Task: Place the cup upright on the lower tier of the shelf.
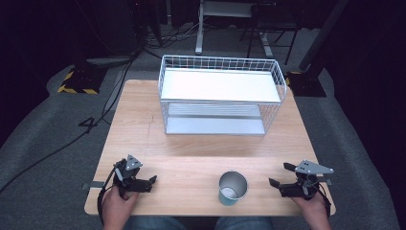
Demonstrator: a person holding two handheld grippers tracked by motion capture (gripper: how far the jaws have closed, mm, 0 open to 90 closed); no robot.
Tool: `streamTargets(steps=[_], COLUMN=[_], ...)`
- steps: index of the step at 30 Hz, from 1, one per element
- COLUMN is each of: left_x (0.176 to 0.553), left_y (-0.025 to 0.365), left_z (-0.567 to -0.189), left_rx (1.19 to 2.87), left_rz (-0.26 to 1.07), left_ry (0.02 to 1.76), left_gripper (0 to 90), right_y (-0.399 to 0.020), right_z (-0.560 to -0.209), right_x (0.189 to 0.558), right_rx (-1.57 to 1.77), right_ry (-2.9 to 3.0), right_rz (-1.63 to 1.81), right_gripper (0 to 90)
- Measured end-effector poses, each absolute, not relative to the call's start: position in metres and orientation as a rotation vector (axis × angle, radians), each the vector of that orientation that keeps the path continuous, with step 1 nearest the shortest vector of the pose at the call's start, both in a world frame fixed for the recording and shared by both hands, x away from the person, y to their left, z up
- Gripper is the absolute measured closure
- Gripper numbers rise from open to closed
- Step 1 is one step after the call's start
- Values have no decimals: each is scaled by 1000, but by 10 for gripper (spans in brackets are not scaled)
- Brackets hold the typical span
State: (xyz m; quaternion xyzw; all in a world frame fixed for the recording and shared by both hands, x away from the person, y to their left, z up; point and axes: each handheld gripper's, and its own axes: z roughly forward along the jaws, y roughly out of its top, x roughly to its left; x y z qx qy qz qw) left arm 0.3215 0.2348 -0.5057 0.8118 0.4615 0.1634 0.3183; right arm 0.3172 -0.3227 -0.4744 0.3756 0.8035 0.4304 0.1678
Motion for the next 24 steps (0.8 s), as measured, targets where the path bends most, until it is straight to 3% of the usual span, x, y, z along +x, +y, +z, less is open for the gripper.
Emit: streamTargets(steps=[24], left_x=[321], left_y=[235], left_z=[-506], left_rx=[2134], left_rz=[431], left_ry=[1214], left_gripper=[19], right_y=[-266], right_z=[-460], right_x=[279], right_rx=[964], right_ry=[2383], right_rz=[1260], right_gripper=[102])
